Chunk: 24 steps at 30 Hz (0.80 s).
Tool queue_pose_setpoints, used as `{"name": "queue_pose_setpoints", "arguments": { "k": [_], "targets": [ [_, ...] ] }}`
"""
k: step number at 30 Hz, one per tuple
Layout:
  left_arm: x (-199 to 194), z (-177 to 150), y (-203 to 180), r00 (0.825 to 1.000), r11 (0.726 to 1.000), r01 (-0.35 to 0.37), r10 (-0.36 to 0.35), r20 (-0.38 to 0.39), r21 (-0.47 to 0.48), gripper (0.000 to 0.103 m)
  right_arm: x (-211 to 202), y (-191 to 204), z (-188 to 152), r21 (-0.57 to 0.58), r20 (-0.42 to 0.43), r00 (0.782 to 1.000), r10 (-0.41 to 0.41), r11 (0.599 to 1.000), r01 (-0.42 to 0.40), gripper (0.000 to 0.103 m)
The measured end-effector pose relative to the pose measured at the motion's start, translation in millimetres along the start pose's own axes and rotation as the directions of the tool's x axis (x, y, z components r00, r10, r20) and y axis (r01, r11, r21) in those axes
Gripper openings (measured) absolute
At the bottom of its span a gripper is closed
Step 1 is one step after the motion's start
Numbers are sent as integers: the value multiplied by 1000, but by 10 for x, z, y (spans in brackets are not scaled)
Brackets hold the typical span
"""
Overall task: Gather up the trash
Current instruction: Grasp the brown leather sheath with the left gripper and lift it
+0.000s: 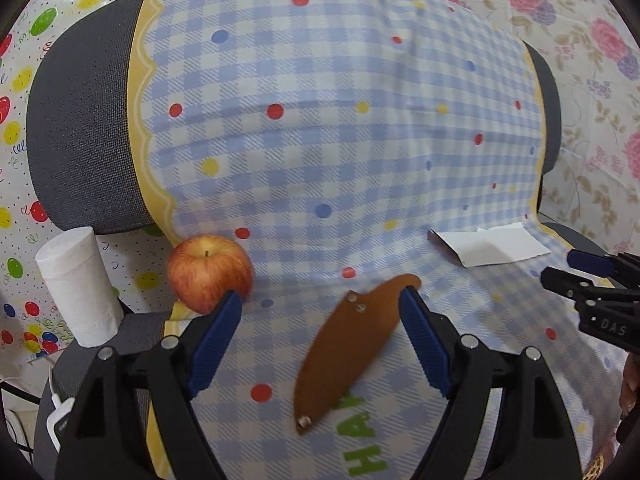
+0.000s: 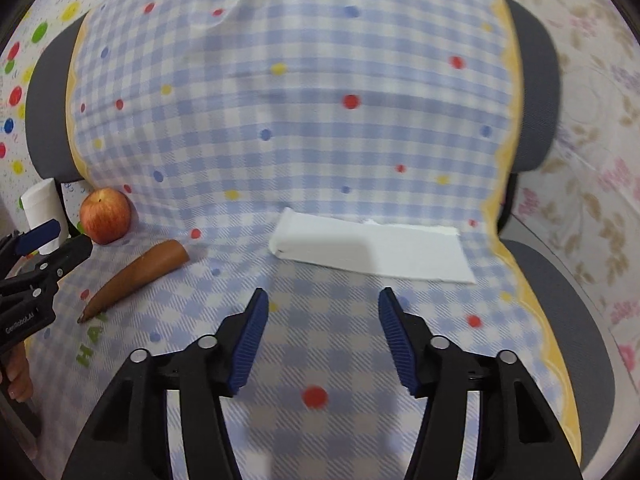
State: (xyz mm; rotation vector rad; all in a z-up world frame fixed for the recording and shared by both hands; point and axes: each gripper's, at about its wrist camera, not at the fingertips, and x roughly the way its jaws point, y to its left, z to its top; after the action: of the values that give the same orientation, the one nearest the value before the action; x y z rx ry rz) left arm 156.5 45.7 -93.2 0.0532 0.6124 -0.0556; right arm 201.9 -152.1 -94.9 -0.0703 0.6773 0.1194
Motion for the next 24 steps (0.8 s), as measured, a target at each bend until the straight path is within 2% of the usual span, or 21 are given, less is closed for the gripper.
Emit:
{"name": "queue_pose_setpoints", "arguments": {
  "k": [5,10,14,16,17,19,22,24],
  "targets": [
    [137,93,67,999,999,-37,37,7,17,79,396,237,217,-60,-52,999,5,998,-8,48],
    [257,123,168,1000,1000,-29,29,-11,-2,79,760,401,353,-107,-115,993,1,994,-13,41],
    [340,82,201,999,1000,-18,17,-37,-18,79,996,453,466,-141,-155,988,-26,990,4,41],
    [346,76,217,999,1000,-12,11,-42,-26,79,1122,436,476,-142,-200,979,-31,990,3,30],
    [346,78,221,999,1000,-10,8,-41,-28,79,1127,423,481,-134,-200,980,-22,991,-5,30],
    [315,78,212,999,1000,0,-1,-39,-25,79,1097,405,479,-128,-190,982,-23,992,-1,6],
    [241,45,169,999,1000,14,-14,-42,-2,79,898,312,390,-119,-153,988,-33,993,15,1],
    [186,-1,136,998,999,32,-32,-55,13,79,725,252,311,-108,-125,992,-33,994,19,1]
  ]
}}
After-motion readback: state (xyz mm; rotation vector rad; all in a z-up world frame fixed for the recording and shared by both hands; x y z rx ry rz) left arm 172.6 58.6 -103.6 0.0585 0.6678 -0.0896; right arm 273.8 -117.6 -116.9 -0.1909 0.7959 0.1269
